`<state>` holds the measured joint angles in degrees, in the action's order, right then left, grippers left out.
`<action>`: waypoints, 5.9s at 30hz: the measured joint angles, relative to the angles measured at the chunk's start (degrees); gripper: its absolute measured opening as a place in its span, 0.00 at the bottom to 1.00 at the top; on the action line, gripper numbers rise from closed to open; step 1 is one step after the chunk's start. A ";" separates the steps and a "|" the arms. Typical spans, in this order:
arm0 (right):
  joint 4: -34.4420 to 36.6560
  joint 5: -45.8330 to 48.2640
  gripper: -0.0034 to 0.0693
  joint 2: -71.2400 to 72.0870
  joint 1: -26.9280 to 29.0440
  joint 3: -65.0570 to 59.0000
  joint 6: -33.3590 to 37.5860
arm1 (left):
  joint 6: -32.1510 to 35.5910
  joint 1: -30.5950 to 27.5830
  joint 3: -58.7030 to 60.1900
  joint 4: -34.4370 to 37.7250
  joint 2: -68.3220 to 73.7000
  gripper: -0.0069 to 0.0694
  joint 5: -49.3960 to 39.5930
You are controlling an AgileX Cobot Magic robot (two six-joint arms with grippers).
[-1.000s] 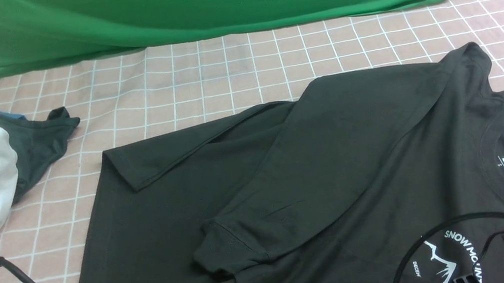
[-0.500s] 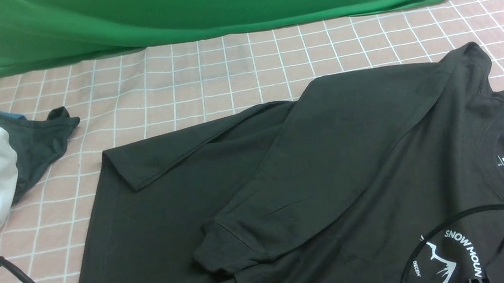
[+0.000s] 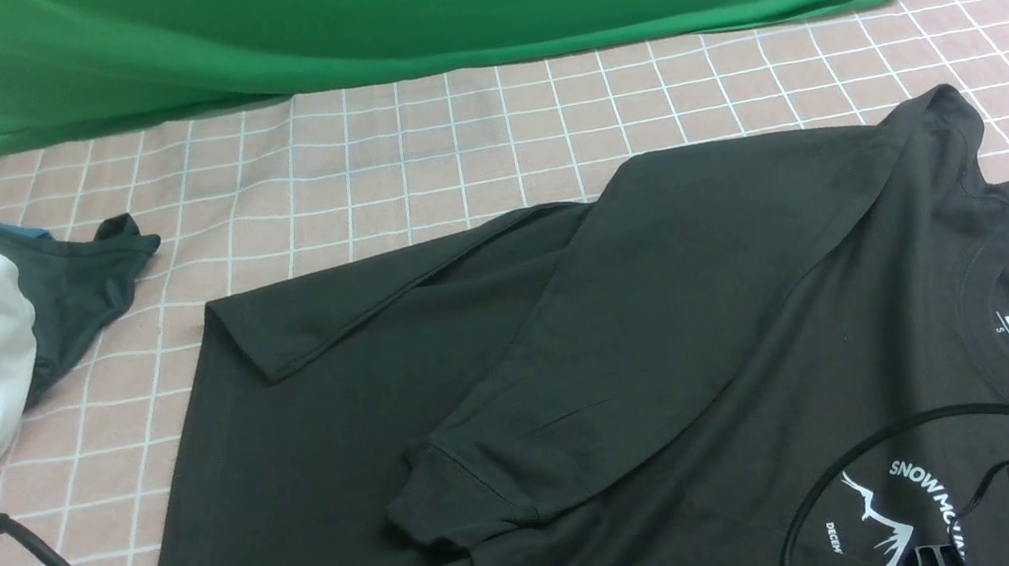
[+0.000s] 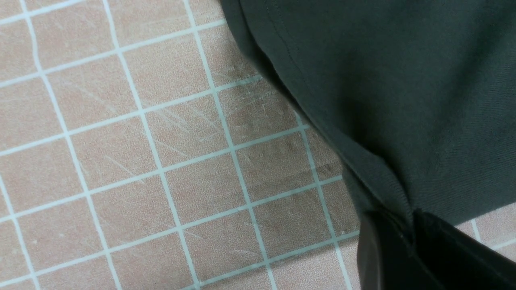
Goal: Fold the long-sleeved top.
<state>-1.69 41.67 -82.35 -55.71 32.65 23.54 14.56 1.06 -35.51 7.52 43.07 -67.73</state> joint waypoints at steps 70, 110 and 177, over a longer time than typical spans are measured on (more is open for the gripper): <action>6.05 11.25 0.09 -49.47 7.40 88.78 -2.80 | 1.24 0.00 0.00 0.04 0.00 0.16 -2.45; 17.69 21.55 0.09 -64.61 14.98 107.67 -9.00 | 1.42 0.00 0.02 -0.17 0.00 0.16 -1.61; 32.90 -37.13 0.16 -77.81 21.01 107.66 -20.72 | 1.42 0.00 0.38 0.21 0.00 0.16 -2.03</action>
<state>31.21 4.54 -160.16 -34.70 140.31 2.82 15.97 1.06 -35.13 7.74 43.07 -69.76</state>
